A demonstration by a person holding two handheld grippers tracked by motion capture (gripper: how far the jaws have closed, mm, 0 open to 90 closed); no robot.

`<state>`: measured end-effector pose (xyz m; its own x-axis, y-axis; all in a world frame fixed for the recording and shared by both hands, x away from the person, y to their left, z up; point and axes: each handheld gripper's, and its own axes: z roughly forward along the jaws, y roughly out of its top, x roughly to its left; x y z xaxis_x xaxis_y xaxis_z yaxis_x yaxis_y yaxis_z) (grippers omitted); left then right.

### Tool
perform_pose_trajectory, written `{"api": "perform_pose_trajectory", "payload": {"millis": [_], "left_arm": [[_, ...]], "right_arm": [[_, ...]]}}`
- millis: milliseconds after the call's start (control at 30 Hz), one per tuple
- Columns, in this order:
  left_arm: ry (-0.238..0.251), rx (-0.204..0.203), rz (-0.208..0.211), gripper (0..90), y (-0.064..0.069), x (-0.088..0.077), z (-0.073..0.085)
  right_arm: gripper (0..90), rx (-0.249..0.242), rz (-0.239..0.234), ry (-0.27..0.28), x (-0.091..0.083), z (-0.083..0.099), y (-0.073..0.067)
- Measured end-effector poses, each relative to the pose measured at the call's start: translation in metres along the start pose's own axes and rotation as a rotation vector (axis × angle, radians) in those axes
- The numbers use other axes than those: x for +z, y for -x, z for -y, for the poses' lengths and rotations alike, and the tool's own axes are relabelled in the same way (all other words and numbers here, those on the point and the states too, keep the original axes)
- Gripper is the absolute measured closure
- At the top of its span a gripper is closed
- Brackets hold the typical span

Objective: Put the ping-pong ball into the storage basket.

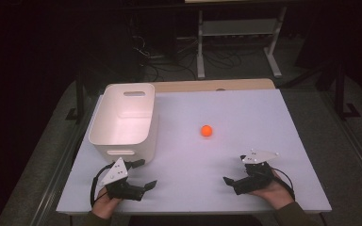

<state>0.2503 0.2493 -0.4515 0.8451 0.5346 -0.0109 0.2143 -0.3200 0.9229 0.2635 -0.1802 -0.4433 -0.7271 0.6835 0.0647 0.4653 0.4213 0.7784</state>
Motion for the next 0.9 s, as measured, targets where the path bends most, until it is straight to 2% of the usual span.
{"api": "perform_pose_trajectory", "payload": {"millis": [167, 367, 567, 767, 900], "left_arm": [[-0.014, -0.002, 0.009, 14.1, -0.0009, 0.0010, -0.0006], [0.004, -0.018, 0.011, 14.1, -0.0022, -0.0004, 0.0001], [-0.002, -0.012, 0.014, 14.1, -0.0020, 0.0001, -0.0001], [0.006, -0.030, 0.015, 14.1, -0.0038, -0.0007, 0.0002], [0.006, -0.022, 0.015, 14.1, -0.0028, -0.0006, 0.0001]], "right_arm": [[0.0, 0.008, 0.000, 0.001, -0.0013, 0.0013, -0.0001], [0.0, 0.017, 0.002, 0.012, -0.0030, 0.0012, 0.0020], [0.0, 0.014, 0.006, 0.015, -0.0030, -0.0008, 0.0019], [0.0, 0.033, 0.009, 0.025, 0.0034, -0.0058, 0.0059], [0.0, 0.025, 0.012, 0.018, 0.0058, -0.0077, 0.0057]]}}
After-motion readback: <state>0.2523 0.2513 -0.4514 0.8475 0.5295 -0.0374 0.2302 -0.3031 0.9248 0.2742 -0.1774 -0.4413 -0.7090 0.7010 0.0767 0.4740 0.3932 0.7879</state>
